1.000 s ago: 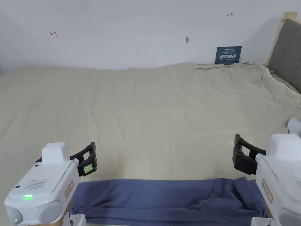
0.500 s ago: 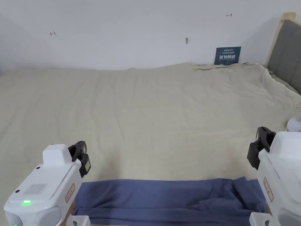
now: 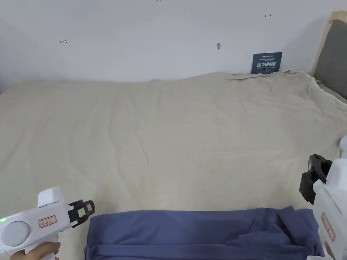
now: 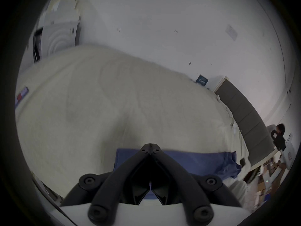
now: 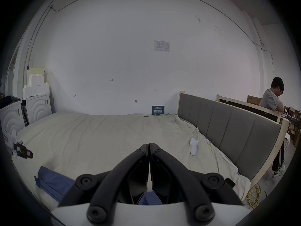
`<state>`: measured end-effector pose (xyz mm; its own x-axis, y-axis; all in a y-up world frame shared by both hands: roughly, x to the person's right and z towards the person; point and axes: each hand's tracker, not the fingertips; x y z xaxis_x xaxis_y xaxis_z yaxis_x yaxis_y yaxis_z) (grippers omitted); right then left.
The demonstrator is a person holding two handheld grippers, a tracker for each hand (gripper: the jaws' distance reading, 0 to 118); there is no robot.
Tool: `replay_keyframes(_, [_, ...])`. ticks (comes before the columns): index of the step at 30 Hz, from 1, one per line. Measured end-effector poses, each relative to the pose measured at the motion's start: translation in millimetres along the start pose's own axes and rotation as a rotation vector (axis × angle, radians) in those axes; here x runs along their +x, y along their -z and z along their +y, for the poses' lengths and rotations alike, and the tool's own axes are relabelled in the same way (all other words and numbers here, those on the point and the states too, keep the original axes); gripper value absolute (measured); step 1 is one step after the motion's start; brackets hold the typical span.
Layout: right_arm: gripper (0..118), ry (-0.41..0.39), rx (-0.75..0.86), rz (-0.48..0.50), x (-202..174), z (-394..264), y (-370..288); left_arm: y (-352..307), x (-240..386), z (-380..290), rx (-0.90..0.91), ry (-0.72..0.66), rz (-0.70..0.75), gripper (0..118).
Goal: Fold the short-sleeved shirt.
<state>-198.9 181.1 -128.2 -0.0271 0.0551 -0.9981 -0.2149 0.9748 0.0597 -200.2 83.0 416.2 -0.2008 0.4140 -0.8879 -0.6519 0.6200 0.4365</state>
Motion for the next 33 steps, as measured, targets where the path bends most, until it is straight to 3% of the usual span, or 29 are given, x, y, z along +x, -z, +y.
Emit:
replay_keyframes(3, [1,0.001,-0.008,-0.003,-0.4,-1.5,2.3,17.9,-19.6,-4.7,-0.080,-0.049,0.020,3])
replay_keyframes(5, [1,0.000,-0.015,-0.005,-0.7,-2.8,4.4,33.4,-40.8,-5.9,-0.128,-0.061,0.053,16])
replay_keyframes(8, [1,-0.009,-0.025,-0.008,-0.8,-5.5,7.3,51.3,-55.5,-10.3,-0.199,-0.100,0.068,72])
replay_keyframes(9, [1,-0.013,-0.028,-0.010,-0.8,-6.2,8.2,55.2,-57.4,-11.8,-0.211,-0.105,0.082,84])
replay_keyframes(10, [1,-0.015,-0.032,-0.011,-0.7,-6.9,9.2,59.3,-59.2,-13.1,-0.218,-0.102,0.083,88])
replay_keyframes(22, [1,-0.017,-0.067,-0.020,1.5,-11.3,14.2,85.6,-49.0,-25.0,-0.270,-0.068,0.053,85])
replay_keyframes(23, [1,-0.018,-0.068,-0.022,2.0,-11.1,14.1,85.9,-47.8,-24.7,-0.270,-0.060,0.049,80])
replay_keyframes(25, [1,-0.017,-0.070,-0.023,3.6,-10.7,14.3,82.0,-36.6,-27.1,-0.268,-0.025,0.053,48])
replay_keyframes(28, [1,-0.014,-0.074,-0.023,5.3,-10.7,15.0,82.7,-30.8,-28.8,-0.274,-0.009,0.037,22])
replay_keyframes(30, [1,-0.012,-0.076,-0.021,5.9,-10.5,14.9,84.2,-24.6,-31.6,-0.298,0.000,0.015,12])
replay_keyframes(33, [1,-0.007,-0.077,-0.020,6.3,-9.9,14.1,82.0,-21.5,-27.9,-0.293,0.040,0.034,9])
